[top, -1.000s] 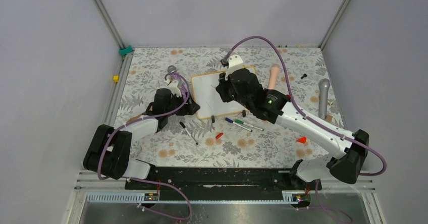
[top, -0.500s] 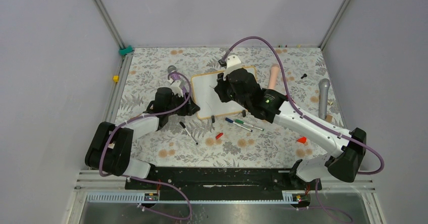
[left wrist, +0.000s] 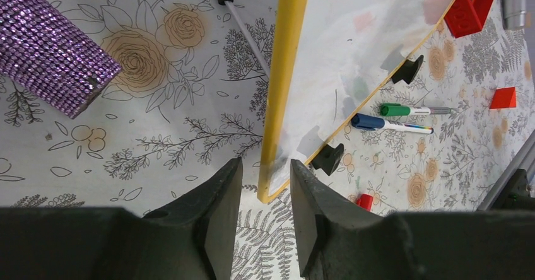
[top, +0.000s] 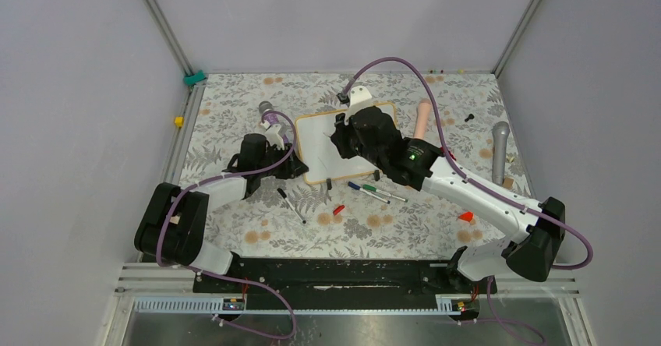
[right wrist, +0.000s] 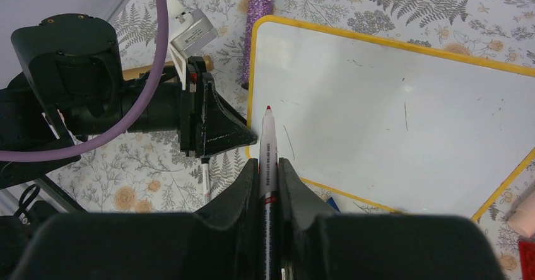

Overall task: Write a sentence on the whiteboard
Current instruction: Hold the whiteboard at the center of the board.

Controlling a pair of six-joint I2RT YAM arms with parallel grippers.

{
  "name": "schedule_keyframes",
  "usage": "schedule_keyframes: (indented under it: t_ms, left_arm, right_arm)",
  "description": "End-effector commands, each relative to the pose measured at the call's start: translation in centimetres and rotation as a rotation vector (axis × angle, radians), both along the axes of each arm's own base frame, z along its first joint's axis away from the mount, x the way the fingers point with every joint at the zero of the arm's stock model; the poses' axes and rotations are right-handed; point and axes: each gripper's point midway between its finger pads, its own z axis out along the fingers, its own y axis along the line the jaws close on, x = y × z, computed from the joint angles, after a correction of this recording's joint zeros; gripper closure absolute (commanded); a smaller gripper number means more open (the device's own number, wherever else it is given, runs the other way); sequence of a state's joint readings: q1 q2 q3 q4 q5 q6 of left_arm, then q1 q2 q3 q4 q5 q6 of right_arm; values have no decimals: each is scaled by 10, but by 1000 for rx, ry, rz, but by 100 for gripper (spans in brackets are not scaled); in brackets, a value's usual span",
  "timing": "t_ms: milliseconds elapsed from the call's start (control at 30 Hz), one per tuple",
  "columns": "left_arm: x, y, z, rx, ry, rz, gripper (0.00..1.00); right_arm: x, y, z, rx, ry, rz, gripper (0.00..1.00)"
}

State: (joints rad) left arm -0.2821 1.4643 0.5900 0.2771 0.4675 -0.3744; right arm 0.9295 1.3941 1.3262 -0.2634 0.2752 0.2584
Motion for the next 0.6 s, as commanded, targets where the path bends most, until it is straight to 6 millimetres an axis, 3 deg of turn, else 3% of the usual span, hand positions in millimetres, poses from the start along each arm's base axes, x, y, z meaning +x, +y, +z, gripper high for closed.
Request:
schedule_keyframes:
  t_ms: [0,133,300,467,567]
  left_arm:
    - [11,-8,21,-42,-61,-37,67]
    - [10,-3,22,-29,-81,-18,75]
    - [9,-2,22,-32,-81,-12,74]
    - [7,-1,22,-34,-91,-9,56]
    - [7,2,23,-26,-97,6,28]
  right_arm:
    - [0,2,19,50,-41,5,100]
    - [0,2,18,50,-42,6,100]
    - [-1,1,21,59,-45,6,100]
    - [-2,0,21,61,-44,7,100]
    - [-2,-1,22,63,-47,7,100]
